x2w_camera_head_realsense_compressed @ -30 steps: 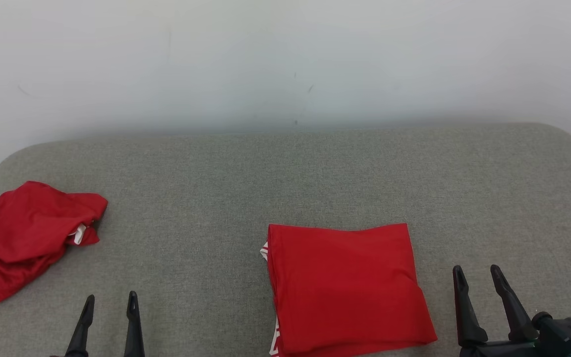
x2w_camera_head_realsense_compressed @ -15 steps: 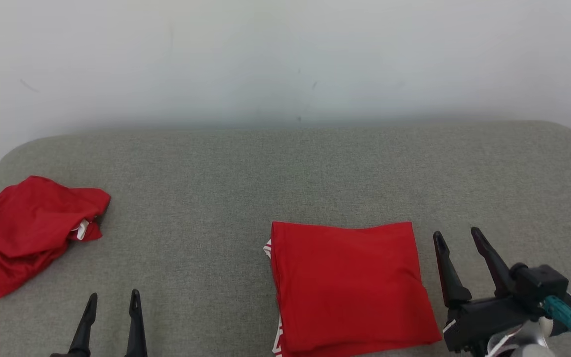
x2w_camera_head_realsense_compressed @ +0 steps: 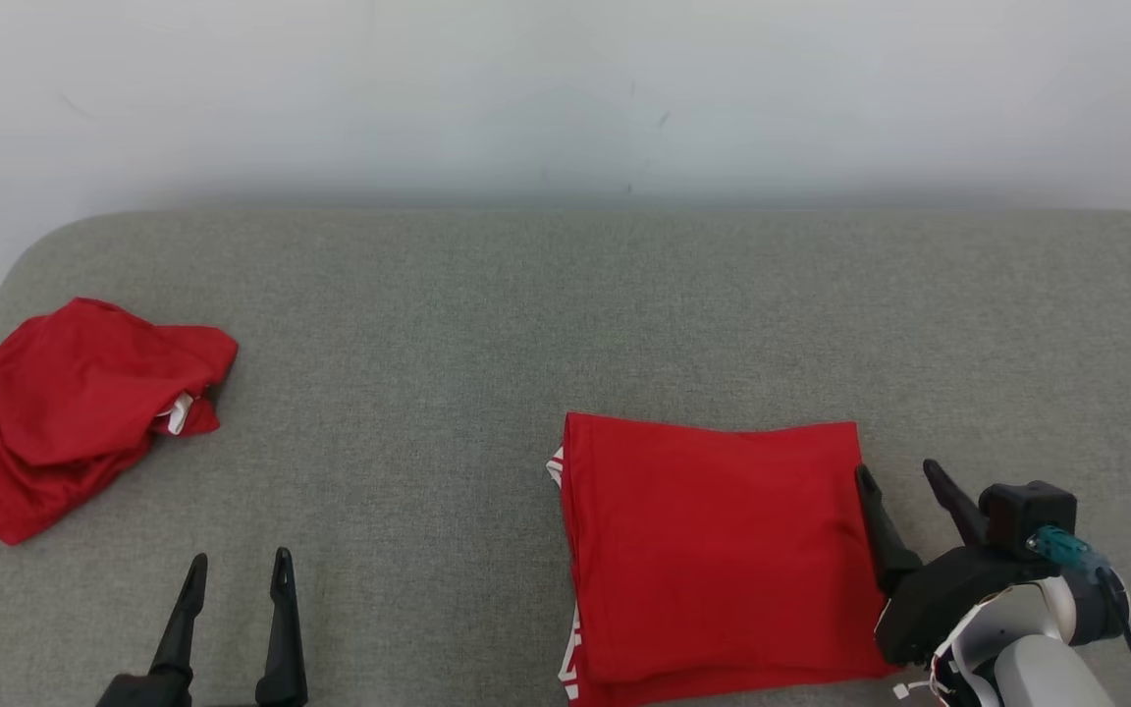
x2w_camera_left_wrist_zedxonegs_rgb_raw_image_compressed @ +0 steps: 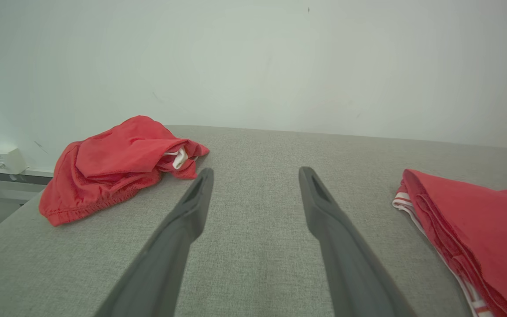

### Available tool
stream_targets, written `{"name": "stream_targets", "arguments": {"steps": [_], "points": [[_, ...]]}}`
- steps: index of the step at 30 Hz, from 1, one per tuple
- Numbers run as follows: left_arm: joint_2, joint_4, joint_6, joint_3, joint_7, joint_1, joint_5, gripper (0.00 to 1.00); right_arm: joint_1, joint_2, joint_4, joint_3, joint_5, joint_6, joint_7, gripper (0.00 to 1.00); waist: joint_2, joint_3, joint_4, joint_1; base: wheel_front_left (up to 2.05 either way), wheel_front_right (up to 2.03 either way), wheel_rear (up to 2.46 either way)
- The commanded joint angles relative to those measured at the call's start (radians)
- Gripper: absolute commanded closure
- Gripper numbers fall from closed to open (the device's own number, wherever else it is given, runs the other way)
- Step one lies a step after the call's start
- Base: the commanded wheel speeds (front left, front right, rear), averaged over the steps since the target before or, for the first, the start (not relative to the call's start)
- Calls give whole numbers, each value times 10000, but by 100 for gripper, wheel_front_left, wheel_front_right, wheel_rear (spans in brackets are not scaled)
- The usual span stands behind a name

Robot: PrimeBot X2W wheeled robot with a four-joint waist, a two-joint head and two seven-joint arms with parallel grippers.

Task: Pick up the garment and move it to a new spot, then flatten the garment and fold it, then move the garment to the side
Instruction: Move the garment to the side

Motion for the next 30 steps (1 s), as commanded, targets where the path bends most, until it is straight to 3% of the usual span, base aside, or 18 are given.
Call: {"name": "stream_targets", "arguments": {"steps": [1,18,20,21,30], "points": [[-12,-30,28,-10,-45,-164,-33,0,-138,48,310,28,53,-19,-33,0,0,173,88,-1,0,0,0],[121,257,-22,0,-67,-758,-87,0,-980,324,3494,957,554,-19,-206,3,0,693,56,-1,0,0,0],[114,257,-19,25,-68,-766,-99,0,-983,395,3742,1147,721,-19,-112,81,0,712,35,-1,0,0,0],[110,256,-16,35,-67,-769,-103,0,-1001,400,3834,1252,837,-19,-85,100,0,722,22,-1,0,0,0],[82,182,-40,62,-62,-875,-45,0,-2023,12,3821,1771,1311,-19,-590,100,0,844,-62,-1,0,0,0]]}}
